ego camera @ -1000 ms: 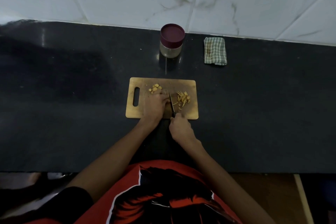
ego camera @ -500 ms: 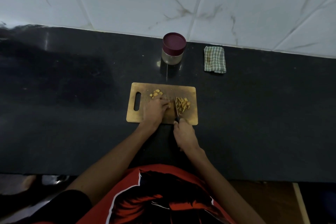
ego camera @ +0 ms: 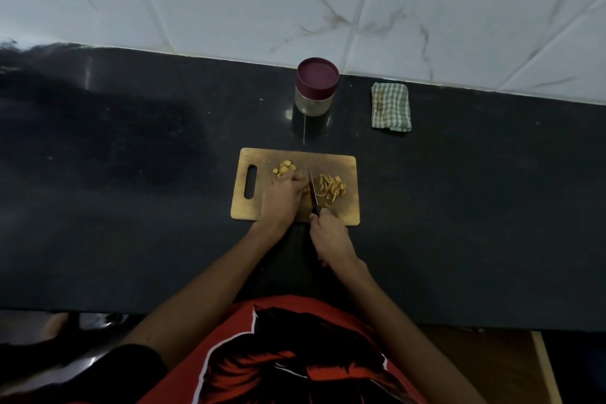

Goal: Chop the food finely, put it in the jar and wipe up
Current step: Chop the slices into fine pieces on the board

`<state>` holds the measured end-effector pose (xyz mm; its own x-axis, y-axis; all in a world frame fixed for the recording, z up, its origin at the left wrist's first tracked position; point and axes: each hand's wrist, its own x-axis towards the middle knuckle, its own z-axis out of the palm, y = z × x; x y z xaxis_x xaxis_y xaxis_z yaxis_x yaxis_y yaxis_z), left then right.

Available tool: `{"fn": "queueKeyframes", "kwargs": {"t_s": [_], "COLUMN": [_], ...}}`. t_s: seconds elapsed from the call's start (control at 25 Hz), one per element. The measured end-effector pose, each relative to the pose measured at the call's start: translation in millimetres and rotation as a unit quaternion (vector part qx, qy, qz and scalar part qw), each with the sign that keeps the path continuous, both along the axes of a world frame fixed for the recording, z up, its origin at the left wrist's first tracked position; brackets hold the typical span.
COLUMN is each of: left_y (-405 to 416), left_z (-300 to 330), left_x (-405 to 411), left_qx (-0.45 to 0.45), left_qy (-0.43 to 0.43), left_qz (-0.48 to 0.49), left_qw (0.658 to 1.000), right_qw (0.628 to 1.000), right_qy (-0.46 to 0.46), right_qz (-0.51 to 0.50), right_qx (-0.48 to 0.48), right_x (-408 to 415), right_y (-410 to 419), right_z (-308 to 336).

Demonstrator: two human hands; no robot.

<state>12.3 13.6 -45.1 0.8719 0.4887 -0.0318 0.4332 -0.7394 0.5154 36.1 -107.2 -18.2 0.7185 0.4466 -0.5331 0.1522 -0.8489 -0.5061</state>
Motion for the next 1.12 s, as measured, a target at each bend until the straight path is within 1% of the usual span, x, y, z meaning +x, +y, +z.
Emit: {"fn": "queueKeyframes", "kwargs": {"t_s": [0.44, 0.68, 0.8, 0.96, 1.12], "left_y": [-2, -3, -3, -2, 0], "left_z": [-5, -4, -3, -1, 0], "left_x": [0, 0, 0, 0, 0], "left_qx": [0.011, 0.007, -0.019, -0.022, -0.061], "left_qy": [-0.019, -0.025, -0.032, -0.029, -0.041], "left_qz": [0.001, 0.016, 0.013, 0.017, 0.025], "left_qw": [1.000, 1.000, 0.999, 0.999, 0.997], "right_qw": [0.999, 0.997, 0.998, 0.999, 0.999], "right_qy": [0.021, 0.013, 0.002, -0.009, -0.006], "right_qz": [0.006, 0.032, 0.024, -0.039, -0.035], "right_qx": [-0.047, -0.075, -0.065, -0.016, 0.014], "right_x": [14, -6, -11, -6, -5], "right_y": [17, -8, -14, -13, -13], "right_z": [-1, 0, 0, 2, 3]}}
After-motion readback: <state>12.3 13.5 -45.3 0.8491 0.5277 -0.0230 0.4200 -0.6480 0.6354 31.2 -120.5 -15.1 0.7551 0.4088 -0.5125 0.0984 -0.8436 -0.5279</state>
